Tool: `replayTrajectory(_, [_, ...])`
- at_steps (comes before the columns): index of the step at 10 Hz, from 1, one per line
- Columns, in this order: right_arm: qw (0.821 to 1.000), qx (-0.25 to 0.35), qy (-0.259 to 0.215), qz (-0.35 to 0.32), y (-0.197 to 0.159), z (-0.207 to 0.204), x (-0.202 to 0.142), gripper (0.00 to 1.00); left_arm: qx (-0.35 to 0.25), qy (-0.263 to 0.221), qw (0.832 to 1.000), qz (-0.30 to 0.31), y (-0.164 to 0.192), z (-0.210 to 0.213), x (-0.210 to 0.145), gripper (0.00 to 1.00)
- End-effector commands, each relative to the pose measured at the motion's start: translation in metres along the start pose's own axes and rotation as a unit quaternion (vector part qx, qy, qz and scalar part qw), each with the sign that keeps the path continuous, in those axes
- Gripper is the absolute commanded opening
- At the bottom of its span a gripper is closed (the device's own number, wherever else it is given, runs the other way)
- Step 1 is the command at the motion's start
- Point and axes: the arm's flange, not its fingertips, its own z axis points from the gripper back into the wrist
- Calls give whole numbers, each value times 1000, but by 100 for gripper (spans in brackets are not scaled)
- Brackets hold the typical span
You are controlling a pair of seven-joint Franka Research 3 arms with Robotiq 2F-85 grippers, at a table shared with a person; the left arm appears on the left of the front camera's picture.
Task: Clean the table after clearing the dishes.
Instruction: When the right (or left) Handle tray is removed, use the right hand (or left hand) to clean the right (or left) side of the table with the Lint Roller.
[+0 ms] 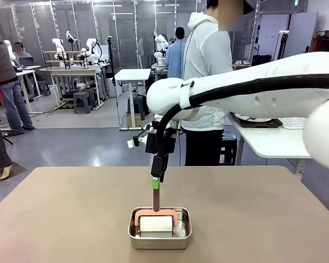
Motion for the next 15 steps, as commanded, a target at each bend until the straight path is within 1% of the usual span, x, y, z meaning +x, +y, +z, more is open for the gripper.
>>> replayTrajectory(1, [999, 5, 27, 23, -4, -3, 16, 100, -3, 5, 1000, -7, 0, 4, 0, 100])
replayTrajectory(3, [998, 5, 53, 40, -2, -13, 25, 100, -3, 5, 1000, -7, 0, 4, 0, 100])
replayTrajectory(7, [996, 12, 73, 43, -2, -14, 24, 100, -3, 5, 1000, -7, 0, 4, 0, 100])
replayTrajectory(8, [997, 12, 70, 44, -3, -14, 26, 82, -3, 5, 1000, -7, 0, 4, 0, 100])
replayTrajectory(9, [996, 13, 70, 47, -3, -14, 27, 81, -3, 5, 1000, -7, 0, 4, 0, 100])
replayTrajectory(10, [996, 14, 72, 44, -3, -14, 27, 63, -3, 5, 1000, -7, 0, 4, 0, 100])
replayTrajectory(11, [997, 13, 68, 45, -4, -13, 27, 62, -3, 5, 1000, -7, 0, 4, 0, 100])
replayTrajectory(12, [997, 13, 66, 45, -4, -12, 27, 44, -3, 5, 1000, -7, 0, 4, 0, 100])
replayTrajectory(13, [997, 15, 67, 43, -5, -13, 29, 42, -3, 5, 1000, -7, 0, 4, 0, 100])
replayTrajectory(14, [996, 17, 76, 45, -4, -12, 30, 24, -3, 5, 1000, -7, 0, 4, 0, 100])
replayTrajectory(15, [996, 20, 82, 42, -5, -12, 31, 23, -3, 5, 1000, -7, 0, 4, 0, 100])
